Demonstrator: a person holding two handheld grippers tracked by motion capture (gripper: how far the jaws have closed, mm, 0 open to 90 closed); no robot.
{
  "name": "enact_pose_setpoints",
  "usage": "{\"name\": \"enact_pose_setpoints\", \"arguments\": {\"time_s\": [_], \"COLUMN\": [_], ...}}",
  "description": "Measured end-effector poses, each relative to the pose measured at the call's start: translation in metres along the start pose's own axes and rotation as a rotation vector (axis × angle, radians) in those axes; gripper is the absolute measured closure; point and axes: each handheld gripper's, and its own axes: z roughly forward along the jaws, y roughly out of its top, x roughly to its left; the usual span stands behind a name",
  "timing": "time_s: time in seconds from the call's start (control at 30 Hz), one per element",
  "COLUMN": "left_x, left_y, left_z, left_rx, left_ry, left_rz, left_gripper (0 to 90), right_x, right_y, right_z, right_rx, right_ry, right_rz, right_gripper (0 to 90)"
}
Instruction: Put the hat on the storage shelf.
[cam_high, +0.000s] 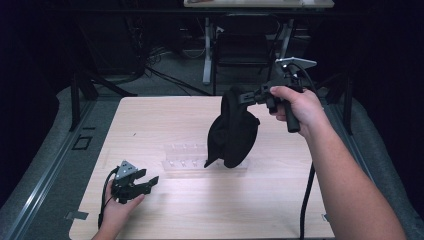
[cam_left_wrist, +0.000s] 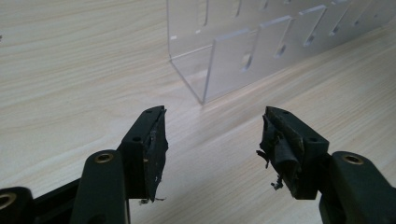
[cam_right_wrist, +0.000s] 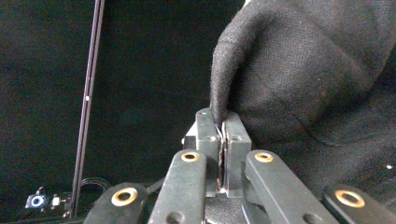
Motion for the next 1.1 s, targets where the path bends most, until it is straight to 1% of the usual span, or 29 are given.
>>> {"name": "enact_pose_setpoints", "arguments": {"time_s": [0.03, 0.1, 0.17, 0.23, 0.3, 0.33, 0.37, 0.4, 0.43, 0.47, 0.5, 0.53, 0.6, 0.67, 0.7, 0.77, 0.87, 0.93, 1.03, 1.1], "left_x": [-0.001, -0.006, -0.01, -0.016, -0.024, -0.031, -0.031, -0.035, -0.039, -0.042, -0.047, -0.05, -0.056, -0.063, -0.068, -0.075, -0.085, -0.092, -0.099, -0.104], "left_y": [0.001, 0.004, 0.008, 0.014, 0.021, 0.027, 0.027, 0.032, 0.035, 0.038, 0.043, 0.046, 0.052, 0.058, 0.061, 0.066, 0.072, 0.075, 0.079, 0.082], "left_z": [-0.001, -0.001, -0.001, -0.002, -0.004, -0.006, -0.006, -0.007, -0.007, -0.007, -0.007, -0.007, -0.005, -0.002, 0.0, 0.003, 0.007, 0.01, 0.014, 0.017], "left_rx": [0.002, -0.02, -0.034, -0.045, -0.06, -0.068, -0.068, -0.075, -0.08, -0.079, -0.086, -0.091, -0.099, -0.102, -0.102, -0.102, -0.109, -0.115, -0.11, -0.12], "left_ry": [-0.004, -0.01, -0.018, -0.044, -0.064, -0.081, -0.081, -0.088, -0.098, -0.102, -0.107, -0.114, -0.13, -0.138, -0.149, -0.158, -0.164, -0.163, -0.177, -0.19], "left_rz": [0.005, 0.016, 0.01, 0.021, 0.043, 0.063, 0.063, 0.084, 0.099, 0.109, 0.131, 0.137, 0.145, 0.165, 0.176, 0.198, 0.227, 0.249, 0.258, 0.261], "left_gripper": [40.5, 40.5, 40.4, 40.5, 40.5, 40.5, 40.5, 40.5, 40.5, 40.6, 40.5, 40.6, 40.6, 40.5, 40.6, 40.6, 40.7, 41.2, 43.7, 45.8], "right_x": [-0.001, -0.002, -0.003, -0.005, -0.007, -0.009, -0.009, -0.009, -0.01, -0.011, -0.011, -0.012, -0.013, -0.015, -0.016, -0.017, -0.019, -0.02, -0.018, -0.018], "right_y": [0.001, 0.004, 0.006, 0.009, 0.011, 0.012, 0.012, 0.012, 0.013, 0.013, 0.014, 0.014, 0.015, 0.016, 0.016, 0.017, 0.018, 0.018, 0.018, 0.017], "right_z": [0.002, 0.005, 0.009, 0.012, 0.013, 0.015, 0.015, 0.016, 0.015, 0.016, 0.016, 0.017, 0.017, 0.018, 0.017, 0.019, 0.021, 0.022, 0.025, 0.025], "right_rx": [0.004, 0.005, 0.003, 0.006, 0.005, 0.009, 0.009, 0.005, 0.016, 0.012, 0.007, 0.007, 0.006, -0.001, 0.006, 0.006, 0.003, 0.002, 0.001, 0.005], "right_ry": [-0.002, -0.004, -0.015, -0.021, -0.019, -0.015, -0.015, -0.016, -0.02, -0.02, -0.02, -0.023, -0.023, -0.027, -0.031, -0.034, -0.034, -0.022, -0.02, -0.019], "right_rz": [-0.003, -0.003, -0.002, -0.002, -0.001, 0.0, 0.0, 0.002, -0.005, 0.0, 0.003, 0.003, 0.009, 0.012, 0.007, 0.008, 0.019, 0.017, 0.013, 0.011], "right_gripper": [88.4, 88.4, 88.4, 88.3, 88.4, 88.3, 88.3, 88.4, 88.4, 88.3, 88.4, 88.3, 88.3, 88.3, 88.3, 88.3, 88.3, 88.2, 88.2, 88.1]}}
